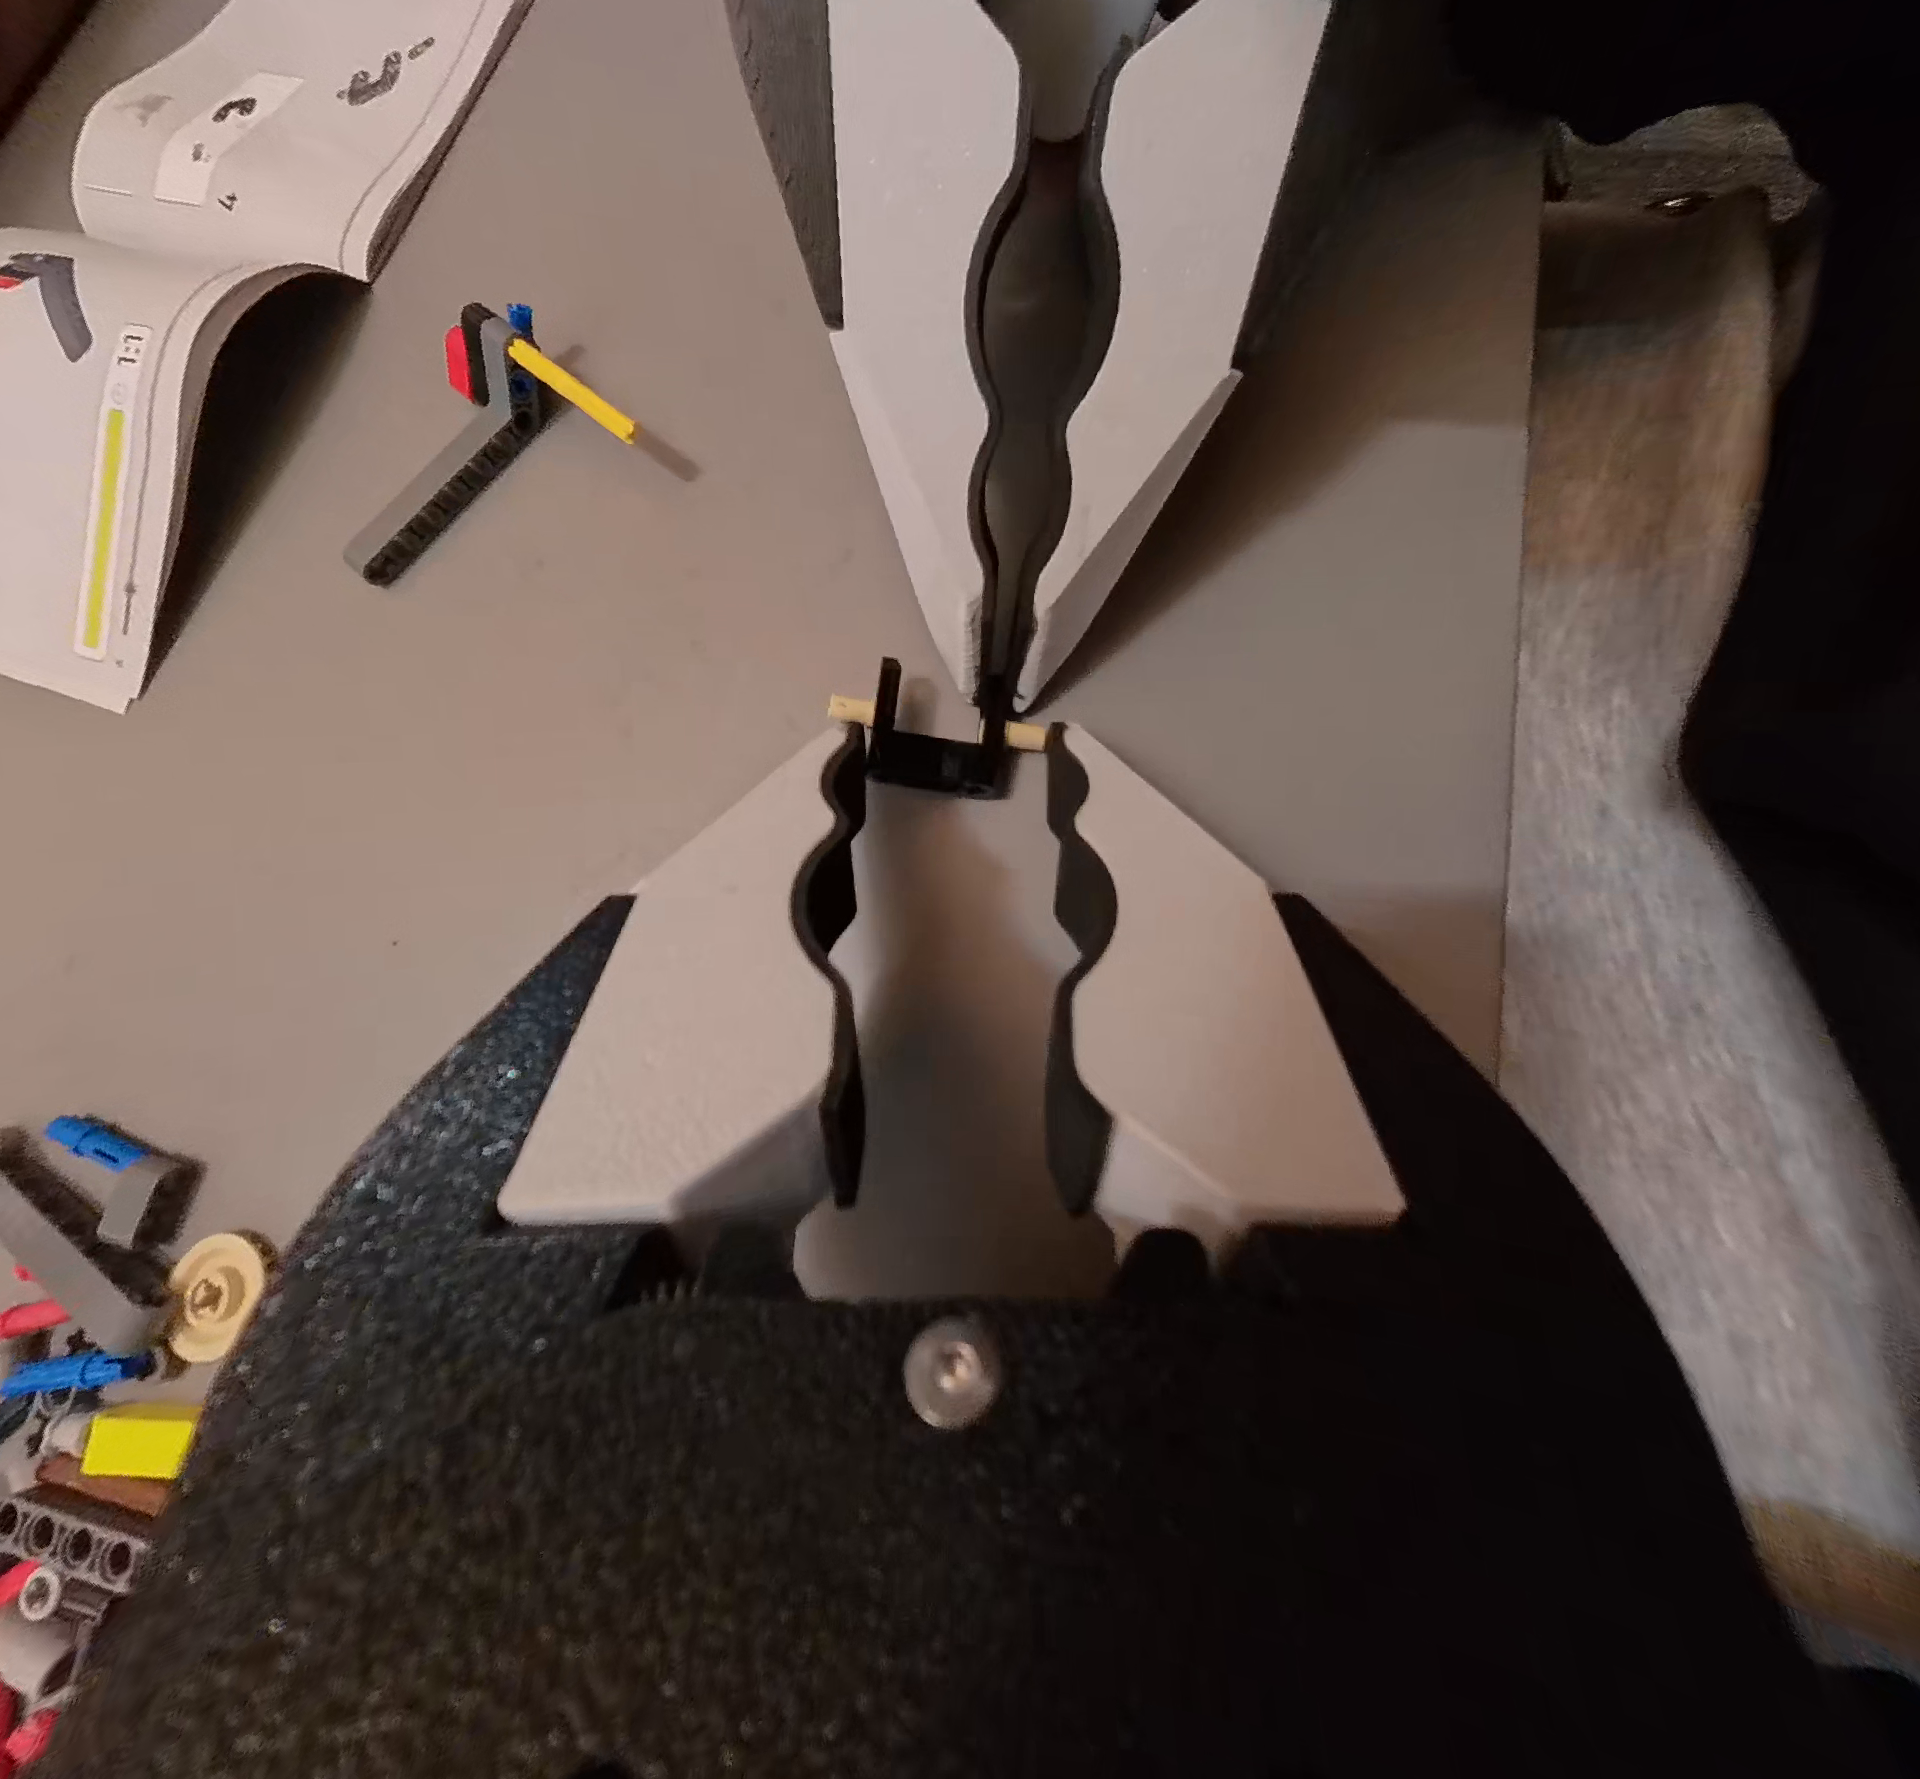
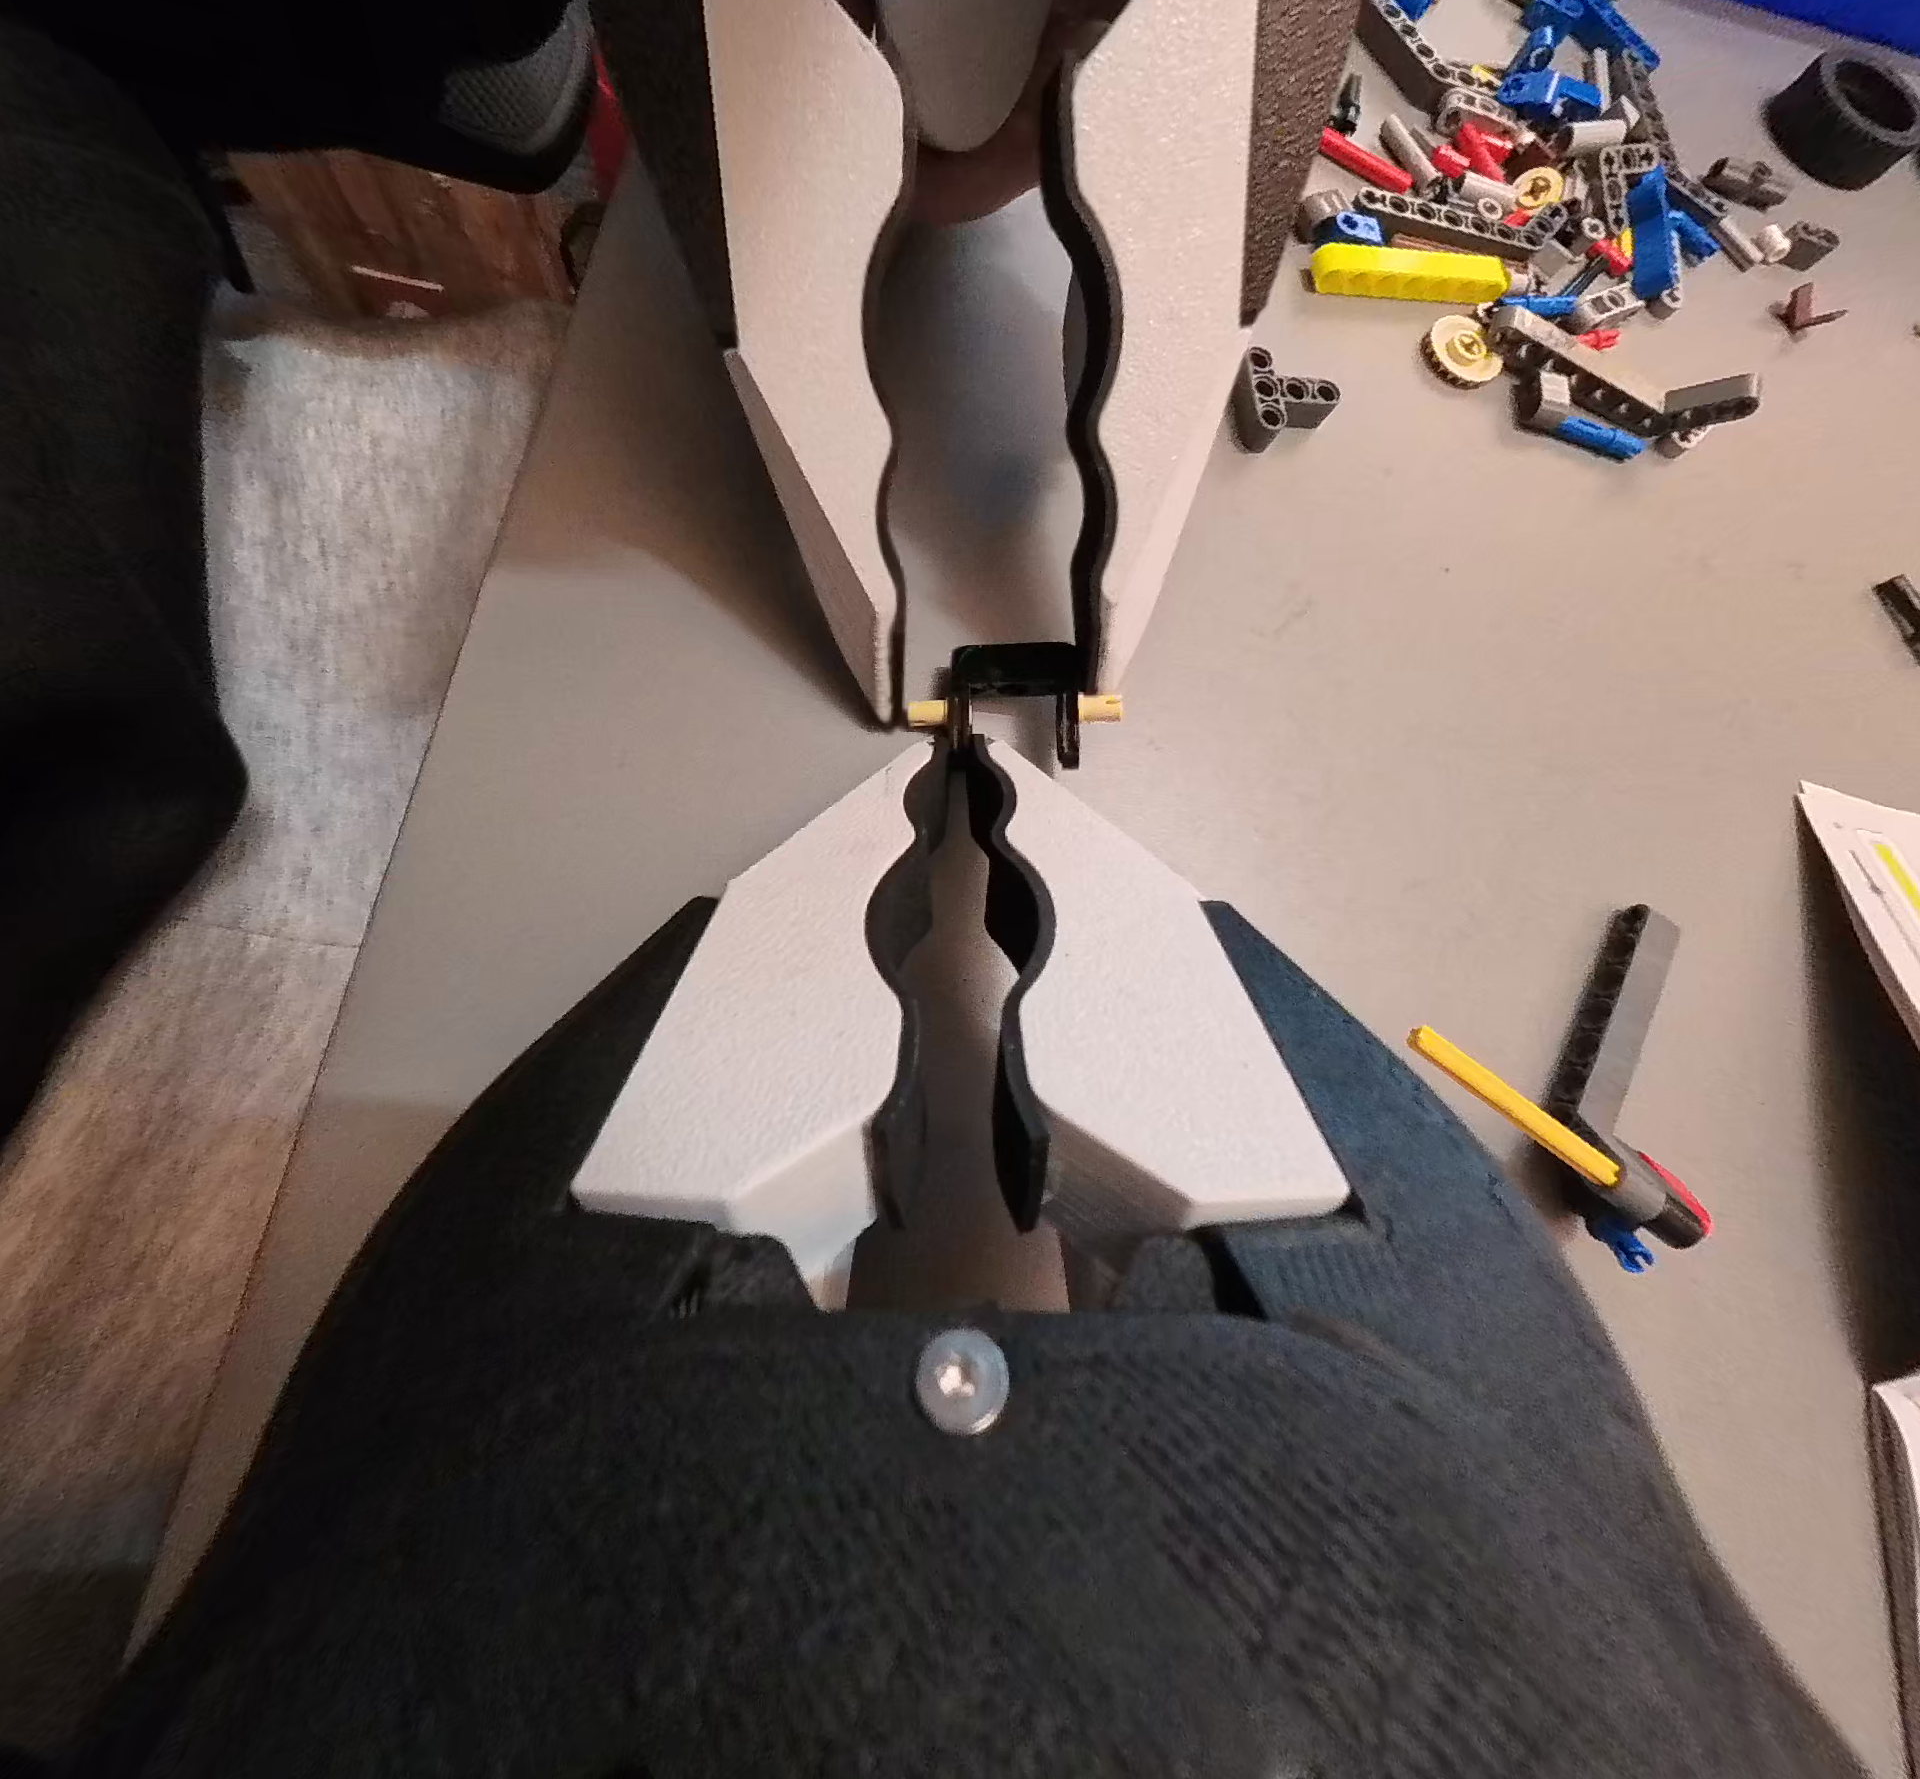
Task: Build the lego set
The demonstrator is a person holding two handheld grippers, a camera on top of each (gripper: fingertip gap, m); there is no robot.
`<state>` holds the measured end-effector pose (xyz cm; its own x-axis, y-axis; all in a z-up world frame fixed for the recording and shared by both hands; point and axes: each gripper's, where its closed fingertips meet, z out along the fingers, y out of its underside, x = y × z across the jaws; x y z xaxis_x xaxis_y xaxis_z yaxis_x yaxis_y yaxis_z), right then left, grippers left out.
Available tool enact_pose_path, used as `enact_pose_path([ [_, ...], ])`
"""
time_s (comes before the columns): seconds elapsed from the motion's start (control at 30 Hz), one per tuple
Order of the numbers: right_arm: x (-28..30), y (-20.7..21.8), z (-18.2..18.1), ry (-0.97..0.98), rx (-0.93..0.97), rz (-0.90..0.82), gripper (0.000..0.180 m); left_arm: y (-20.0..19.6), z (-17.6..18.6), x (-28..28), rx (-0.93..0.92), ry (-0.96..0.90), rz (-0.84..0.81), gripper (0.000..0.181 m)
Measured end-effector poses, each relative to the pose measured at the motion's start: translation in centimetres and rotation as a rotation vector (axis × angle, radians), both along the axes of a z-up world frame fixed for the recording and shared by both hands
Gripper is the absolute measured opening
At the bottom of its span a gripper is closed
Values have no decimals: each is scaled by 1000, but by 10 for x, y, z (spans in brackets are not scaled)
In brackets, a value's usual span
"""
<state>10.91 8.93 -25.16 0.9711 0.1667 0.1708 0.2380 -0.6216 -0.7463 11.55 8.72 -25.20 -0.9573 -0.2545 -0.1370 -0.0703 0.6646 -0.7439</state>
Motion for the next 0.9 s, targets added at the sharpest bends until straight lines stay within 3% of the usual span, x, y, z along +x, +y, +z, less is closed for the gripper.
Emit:
enact_pose_path([
  [0.03, 0, 0, 0, 4, -1, 3, 2, 0, 0, 1, 1, -7, 1, 32],
  [0.63, 2, 0, -1, 219, -42, 4, 2, 0, -2, 3, -10, 77, 14, 32],
  [0.9, 2, 0, -1, 96, -20, 18, 2, 0, -1, 3, -9, 49, 11, 32],
])
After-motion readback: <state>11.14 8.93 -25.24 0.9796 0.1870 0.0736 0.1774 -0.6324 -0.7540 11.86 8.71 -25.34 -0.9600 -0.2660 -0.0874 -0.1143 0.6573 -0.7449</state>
